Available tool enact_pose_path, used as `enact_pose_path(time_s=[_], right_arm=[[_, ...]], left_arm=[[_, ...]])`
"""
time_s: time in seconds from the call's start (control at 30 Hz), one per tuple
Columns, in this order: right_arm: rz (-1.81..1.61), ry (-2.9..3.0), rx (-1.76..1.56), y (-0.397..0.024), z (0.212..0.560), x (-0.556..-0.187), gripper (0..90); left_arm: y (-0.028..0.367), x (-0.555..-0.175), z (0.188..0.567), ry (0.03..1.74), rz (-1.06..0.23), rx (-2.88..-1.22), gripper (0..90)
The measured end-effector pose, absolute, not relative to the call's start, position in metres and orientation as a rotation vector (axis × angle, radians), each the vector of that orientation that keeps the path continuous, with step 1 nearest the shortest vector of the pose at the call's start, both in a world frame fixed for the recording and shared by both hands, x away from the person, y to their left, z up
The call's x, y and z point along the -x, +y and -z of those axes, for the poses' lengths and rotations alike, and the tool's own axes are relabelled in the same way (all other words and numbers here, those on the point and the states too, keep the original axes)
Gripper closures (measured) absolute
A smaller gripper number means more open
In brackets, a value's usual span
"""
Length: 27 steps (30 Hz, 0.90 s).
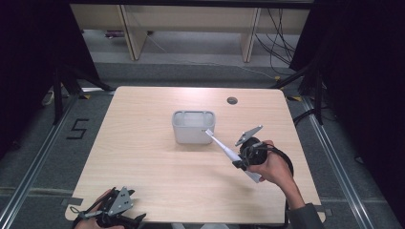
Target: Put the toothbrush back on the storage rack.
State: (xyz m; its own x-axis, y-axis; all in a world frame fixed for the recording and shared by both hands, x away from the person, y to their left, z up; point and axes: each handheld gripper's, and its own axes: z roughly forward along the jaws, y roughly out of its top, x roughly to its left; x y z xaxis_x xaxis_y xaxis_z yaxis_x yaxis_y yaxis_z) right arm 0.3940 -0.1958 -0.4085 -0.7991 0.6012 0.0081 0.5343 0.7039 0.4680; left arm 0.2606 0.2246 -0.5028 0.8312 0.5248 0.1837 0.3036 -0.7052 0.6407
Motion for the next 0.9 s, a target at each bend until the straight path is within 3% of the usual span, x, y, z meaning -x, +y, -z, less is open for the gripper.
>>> enact_pose_path(time_s=[0.9], right_arm=[[-1.308, 2.293, -0.939, -0.192, 0.394, -0.436, 66.6]], left_arm=[[0.224, -0.261, 0.503, 0.620, -0.474, -2.372, 15.8]])
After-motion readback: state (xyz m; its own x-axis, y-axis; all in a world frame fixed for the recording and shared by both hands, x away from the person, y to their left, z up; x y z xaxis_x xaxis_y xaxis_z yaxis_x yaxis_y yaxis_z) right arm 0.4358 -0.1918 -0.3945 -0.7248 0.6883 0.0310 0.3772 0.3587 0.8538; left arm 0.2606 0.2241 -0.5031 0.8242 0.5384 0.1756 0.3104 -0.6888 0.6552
